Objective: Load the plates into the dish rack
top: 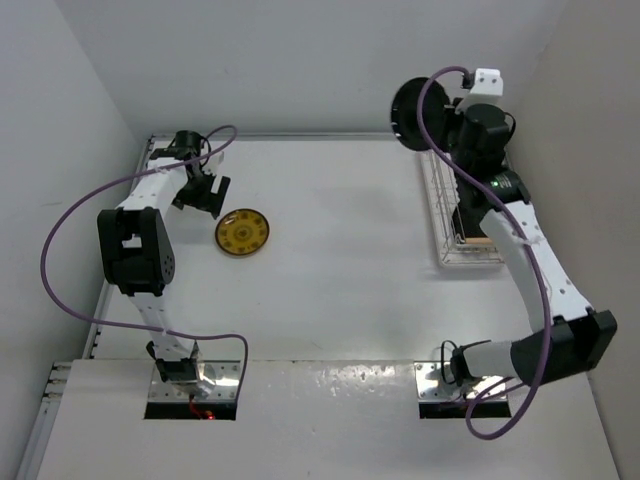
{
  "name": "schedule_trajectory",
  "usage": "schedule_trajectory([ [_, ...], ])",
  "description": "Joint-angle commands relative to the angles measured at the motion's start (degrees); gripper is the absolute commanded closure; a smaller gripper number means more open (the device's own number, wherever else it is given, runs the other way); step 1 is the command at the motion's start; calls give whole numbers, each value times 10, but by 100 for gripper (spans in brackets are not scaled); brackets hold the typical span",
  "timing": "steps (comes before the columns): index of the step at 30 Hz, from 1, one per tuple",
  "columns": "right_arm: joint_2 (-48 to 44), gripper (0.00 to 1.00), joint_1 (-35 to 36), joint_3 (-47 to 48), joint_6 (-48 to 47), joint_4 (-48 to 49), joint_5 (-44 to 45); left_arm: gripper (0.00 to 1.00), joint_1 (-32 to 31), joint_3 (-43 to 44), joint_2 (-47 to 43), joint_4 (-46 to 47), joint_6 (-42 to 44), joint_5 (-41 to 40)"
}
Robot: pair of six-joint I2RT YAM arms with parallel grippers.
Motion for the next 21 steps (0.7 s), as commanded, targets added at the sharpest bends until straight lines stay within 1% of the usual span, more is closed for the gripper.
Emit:
schedule_trajectory([
  [1,-29,100,-20,-6,-191,-77,166,1,6,15,-18,-1,2,2],
  [3,-39,100,-28,-9,-241,-97,202,1,6,15,-18,-1,2,7],
  [4,-41,100,-34,-15,-262,-107,235,1,6,15,-18,-1,2,7],
  [5,-41,100,-41,-15,-266,-117,241,1,6,15,-18,-1,2,7],
  [7,-39,100,-48,-23,-268,-169,240,1,6,15,-18,-1,2,7],
  [10,-45,100,-56,-43,-245,-205,236,1,6,15,-18,-6,2,7],
  [11,-46,100,-58,-67,-244,-204,234,1,6,15,-18,-6,2,7],
  [15,-56,100,-65,-107,-237,-188,237,1,6,15,-18,-6,2,2],
  [21,-35,100,-76,-163,-234,-144,258,1,6,10,-18,-6,2,-5],
])
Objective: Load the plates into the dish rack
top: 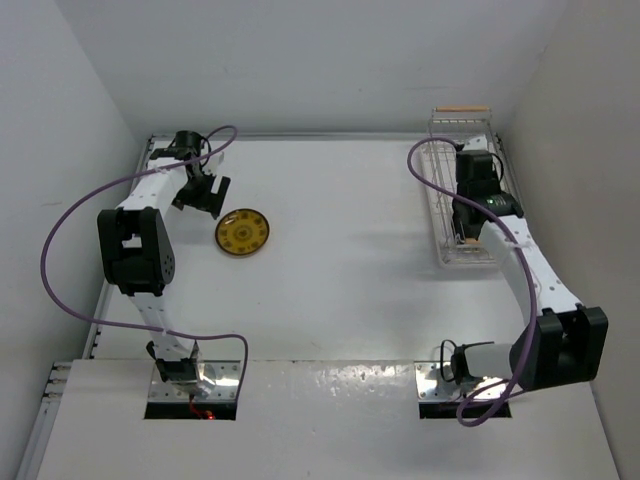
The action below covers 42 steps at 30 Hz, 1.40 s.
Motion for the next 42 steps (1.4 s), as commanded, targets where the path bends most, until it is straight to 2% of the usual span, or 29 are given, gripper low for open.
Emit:
schedule_trajectory([
  [1,5,100,-5,-18,1,56,30,1,6,10,-18,-4,7,-12],
  [9,33,100,-13,-53,5,100,1,1,6,-1,-13,-4,13,-12],
  [19,68,100,-12,-61,29,87,-10,1,6,-1,-13,-4,13,-12],
  [20,70,89,-11,-60,28,84,-13,1,6,-1,-13,-4,13,-12],
  [23,74,69,-8,-50,28,66,-33,1,6,-1,-8,-4,13,-7],
  [24,75,59,-8,-49,31,66,-35,1,6,-1,-8,-4,13,4],
  [26,66,52,-9,-42,29,63,-43,1,6,-7,-8,-4,26,39],
  [27,64,45,-10,-40,29,64,-48,1,6,-12,-2,-4,32,54],
  [31,47,33,-11,-16,22,60,-56,4,6,-12,33,-4,49,92],
  [35,32,32,-6,0,20,52,-57,11,6,-1,92,1,49,84],
  [37,15,32,-1,-1,14,52,-55,13,12,5,111,1,49,106],
  [39,-2,32,7,-5,11,53,-54,17,18,10,132,1,49,154],
  [41,-10,32,11,-8,8,57,-49,25,24,16,144,-16,62,194],
  [42,-23,32,16,-10,7,57,-45,30,24,17,156,-27,70,240],
])
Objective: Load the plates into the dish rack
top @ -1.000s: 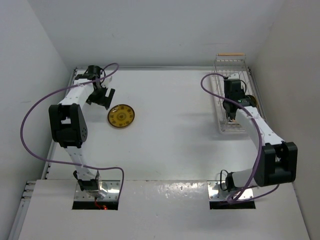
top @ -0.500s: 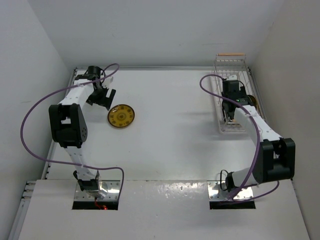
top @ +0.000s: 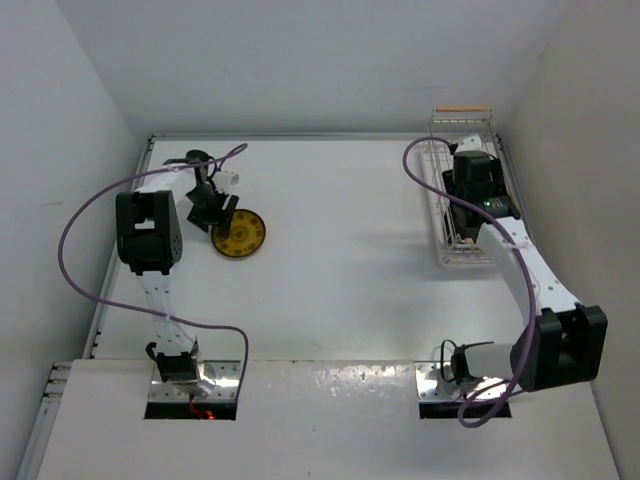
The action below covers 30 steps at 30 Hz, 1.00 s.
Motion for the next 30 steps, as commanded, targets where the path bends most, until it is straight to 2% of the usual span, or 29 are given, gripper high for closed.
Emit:
schedule_trajectory([
  [1,-35,32,14,18,-8,11,11,34,13,13,35,-30,30,128],
  [4,-56,32,25,13,-12,19,17,63,19,14,65,-73,53,158],
  [5,-62,32,25,11,-13,22,19,90,19,20,73,-82,60,164],
  [6,-74,32,33,9,-12,24,21,100,19,20,73,-94,60,177],
  [9,-87,32,44,11,-7,30,12,100,25,25,71,-107,81,216],
  [12,-87,30,69,19,8,0,-80,100,25,32,28,-123,96,277],
  [14,-75,25,95,21,17,-31,-253,100,14,40,-4,-129,118,327],
  [15,-65,22,101,23,29,-33,-306,100,8,46,-21,-129,124,337],
  [17,-47,21,135,19,69,20,-473,100,-16,51,-70,-117,140,372],
  [19,3,19,161,12,161,101,-526,100,-41,57,-98,-117,168,404],
  [22,73,19,191,22,240,216,-557,100,-64,57,-138,-105,175,451],
  [24,133,19,214,42,256,269,-566,100,-78,71,-138,-105,169,475],
  [27,197,19,229,88,281,296,-577,100,-83,76,-138,-105,163,489],
  [30,236,30,235,111,320,329,-617,100,-83,76,-138,-105,156,489],
])
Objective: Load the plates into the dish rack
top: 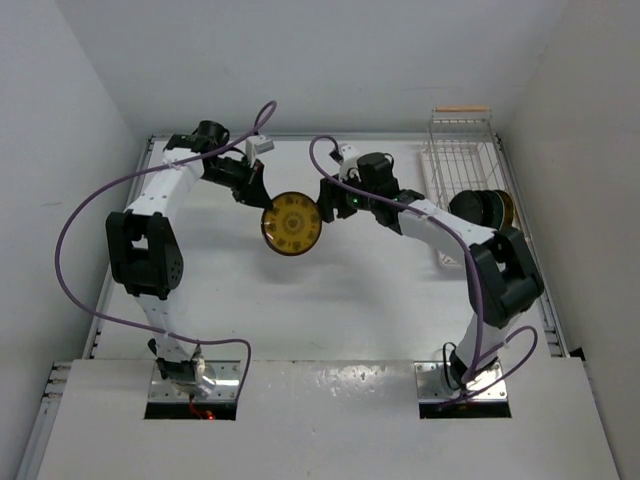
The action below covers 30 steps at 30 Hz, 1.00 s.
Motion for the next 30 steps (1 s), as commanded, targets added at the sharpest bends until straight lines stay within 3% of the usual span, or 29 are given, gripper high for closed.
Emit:
schedule_trajectory([
  [1,15,43,13,44,75,111,-79,100,5,6,-1,3,6,37],
  [3,22,52,12,40,96,122,-91,100,5,6,-1,9,0,31],
  [7,-8,43,3,3,90,122,-77,100,5,12,-1,9,0,17],
  [9,-30,43,-7,0,47,64,18,100,5,17,-1,9,0,4],
  [11,-65,43,-29,-10,32,43,48,100,5,17,-1,9,0,-12],
  [14,-105,39,-71,-37,49,83,-19,100,5,22,4,15,-5,-12],
  [17,-101,34,-54,-33,47,89,-91,100,5,34,4,21,-11,-12],
  [24,1,31,-4,18,48,43,-97,100,5,34,4,21,-16,-12],
  [27,26,47,6,43,57,31,-98,100,5,34,-1,21,-16,-12],
  [28,34,63,8,50,64,25,-99,100,5,34,-1,21,-16,-12],
  [30,32,81,8,61,69,27,-100,100,5,34,-1,21,-16,-12],
])
